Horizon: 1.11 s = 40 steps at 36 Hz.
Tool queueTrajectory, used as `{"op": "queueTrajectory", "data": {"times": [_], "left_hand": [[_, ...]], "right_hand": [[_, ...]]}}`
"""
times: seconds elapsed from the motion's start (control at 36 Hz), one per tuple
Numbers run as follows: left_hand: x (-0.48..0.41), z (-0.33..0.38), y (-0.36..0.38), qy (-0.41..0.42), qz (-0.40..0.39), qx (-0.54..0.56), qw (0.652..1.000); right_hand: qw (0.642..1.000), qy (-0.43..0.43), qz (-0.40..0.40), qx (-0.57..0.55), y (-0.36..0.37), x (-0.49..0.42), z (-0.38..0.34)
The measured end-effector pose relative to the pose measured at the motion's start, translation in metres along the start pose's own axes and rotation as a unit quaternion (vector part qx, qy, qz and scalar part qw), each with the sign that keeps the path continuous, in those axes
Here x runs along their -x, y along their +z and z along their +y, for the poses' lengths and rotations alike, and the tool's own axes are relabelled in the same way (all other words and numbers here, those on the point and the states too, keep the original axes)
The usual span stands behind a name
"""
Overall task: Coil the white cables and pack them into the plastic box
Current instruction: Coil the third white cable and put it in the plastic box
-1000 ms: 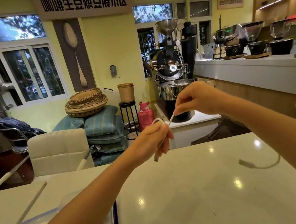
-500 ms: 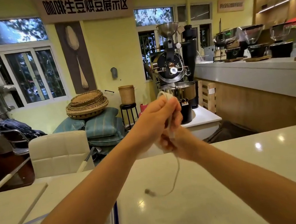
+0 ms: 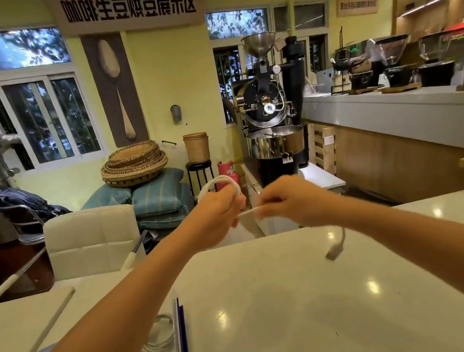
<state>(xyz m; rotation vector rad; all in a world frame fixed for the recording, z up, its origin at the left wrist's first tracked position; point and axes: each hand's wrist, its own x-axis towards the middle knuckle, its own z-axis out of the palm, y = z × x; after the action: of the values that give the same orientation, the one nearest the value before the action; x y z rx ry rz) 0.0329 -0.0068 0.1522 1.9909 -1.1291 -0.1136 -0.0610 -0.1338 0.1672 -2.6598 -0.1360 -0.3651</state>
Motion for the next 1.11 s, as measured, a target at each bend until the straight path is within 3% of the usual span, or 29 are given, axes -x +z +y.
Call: {"op": "queueTrajectory", "data": {"times": [0.11, 0.22, 0.33, 0.42, 0.56, 0.69, 0.78, 0.86, 0.94, 1.11], "left_hand": [[0.007, -0.003, -0.001, 0.009, -0.043, 0.058, 0.997], [0.013, 0.006, -0.003, 0.002, -0.147, 0.135, 0.98], [0.015, 0.013, -0.011, 0.02, -0.209, 0.293, 0.933], [0.014, 0.022, -0.015, 0.044, -0.217, 0.378, 0.899], [0.005, 0.038, -0.01, 0.071, -0.191, 0.453, 0.868], [-0.004, 0.041, -0.006, 0.074, -0.157, 0.508, 0.844], [-0.007, 0.04, -0.007, 0.062, -0.133, 0.537, 0.831], [-0.009, 0.037, -0.008, 0.045, -0.065, 0.526, 0.847], [-0.011, 0.033, -0.008, 0.038, -0.003, 0.451, 0.892], [-0.014, 0.016, -0.014, 0.025, 0.054, 0.275, 0.959]], "right_hand": [[0.997, -0.018, 0.022, 0.078, -0.028, -0.004, 0.006], [0.997, -0.046, 0.05, 0.021, -0.043, -0.009, 0.009], [0.987, -0.059, 0.123, -0.082, -0.052, -0.018, 0.021], [0.964, -0.026, 0.168, -0.202, -0.045, -0.022, 0.029], [0.91, 0.026, 0.155, -0.383, 0.0, -0.03, 0.03], [0.884, 0.067, 0.117, -0.447, 0.041, -0.034, 0.011], [0.918, 0.045, 0.084, -0.386, 0.061, -0.032, -0.003], [0.951, 0.042, 0.071, -0.299, 0.07, -0.032, -0.014], [0.984, 0.012, 0.013, -0.175, 0.065, -0.025, -0.023], [1.0, -0.015, -0.002, -0.006, 0.046, -0.011, -0.028]]}}
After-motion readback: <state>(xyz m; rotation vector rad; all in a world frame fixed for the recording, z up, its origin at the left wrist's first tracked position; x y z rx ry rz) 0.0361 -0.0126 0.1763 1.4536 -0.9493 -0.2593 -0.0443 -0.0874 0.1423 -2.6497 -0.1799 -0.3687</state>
